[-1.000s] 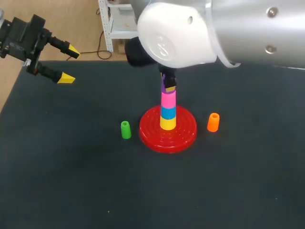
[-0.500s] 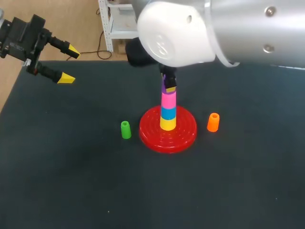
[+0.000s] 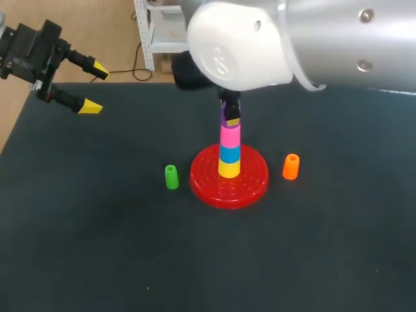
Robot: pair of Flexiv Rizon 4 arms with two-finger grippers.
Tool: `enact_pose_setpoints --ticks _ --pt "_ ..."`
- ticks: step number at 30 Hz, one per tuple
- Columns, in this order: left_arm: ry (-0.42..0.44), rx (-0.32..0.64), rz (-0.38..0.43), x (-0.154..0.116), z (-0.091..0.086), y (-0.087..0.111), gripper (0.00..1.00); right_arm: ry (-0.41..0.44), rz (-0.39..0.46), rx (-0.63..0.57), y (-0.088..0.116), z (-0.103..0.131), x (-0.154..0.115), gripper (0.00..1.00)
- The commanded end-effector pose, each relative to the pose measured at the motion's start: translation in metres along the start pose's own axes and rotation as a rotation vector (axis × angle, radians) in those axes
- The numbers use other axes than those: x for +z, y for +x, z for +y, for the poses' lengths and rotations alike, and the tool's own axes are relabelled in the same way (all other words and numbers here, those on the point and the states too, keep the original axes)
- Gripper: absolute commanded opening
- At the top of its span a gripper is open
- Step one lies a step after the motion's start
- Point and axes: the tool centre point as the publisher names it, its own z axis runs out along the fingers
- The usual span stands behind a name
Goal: Pick up and stack the cylinders on the red base in this order: pink,purple,orange,green
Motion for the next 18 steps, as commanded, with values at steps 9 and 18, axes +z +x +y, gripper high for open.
enact_pose_setpoints --ticks 9,18 --pt "0.001 0.001 0.0 0.0 0.0 0.001 1.0 0.029 -0.028 0.024 0.001 0.007 0.013 0.0" --pt "0.001 0.001 0.0 0.0 0.0 0.001 1.0 0.043 -0.038 0.025 -0.001 0.002 0.003 0.0"
